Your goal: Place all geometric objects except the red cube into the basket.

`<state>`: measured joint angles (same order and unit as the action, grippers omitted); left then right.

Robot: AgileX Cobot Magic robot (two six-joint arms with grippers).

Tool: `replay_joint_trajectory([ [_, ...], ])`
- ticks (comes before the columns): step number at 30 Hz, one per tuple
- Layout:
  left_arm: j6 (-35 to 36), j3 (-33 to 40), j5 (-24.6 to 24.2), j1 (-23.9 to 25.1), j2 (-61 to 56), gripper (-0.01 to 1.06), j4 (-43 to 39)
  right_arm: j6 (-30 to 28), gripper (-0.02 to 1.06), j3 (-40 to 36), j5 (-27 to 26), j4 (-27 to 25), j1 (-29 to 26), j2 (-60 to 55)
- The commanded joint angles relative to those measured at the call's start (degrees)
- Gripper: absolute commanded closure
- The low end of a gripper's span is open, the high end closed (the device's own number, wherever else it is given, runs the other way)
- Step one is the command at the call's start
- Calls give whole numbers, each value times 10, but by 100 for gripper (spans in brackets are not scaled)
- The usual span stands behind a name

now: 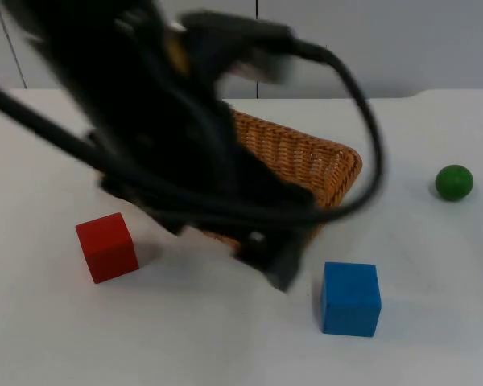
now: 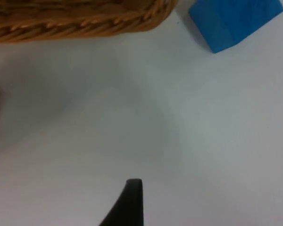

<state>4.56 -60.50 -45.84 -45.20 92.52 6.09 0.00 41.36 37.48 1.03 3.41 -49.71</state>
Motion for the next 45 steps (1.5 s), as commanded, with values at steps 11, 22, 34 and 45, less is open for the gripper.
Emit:
replay_joint_trajectory([
  [11,77,-62,93,-34,124,12,7,-7,-1,2,-9,3,-3,0],
  [22,-260,-118,102,-115,165,12,-40,-7,-1,2,-9,0,-3,0],
  [34,-373,-204,103,-115,281,12,-88,-7,-1,2,-7,-3,-3,0],
  [45,-373,-227,92,-114,337,13,-200,-7,-1,2,-3,-13,-3,0],
])
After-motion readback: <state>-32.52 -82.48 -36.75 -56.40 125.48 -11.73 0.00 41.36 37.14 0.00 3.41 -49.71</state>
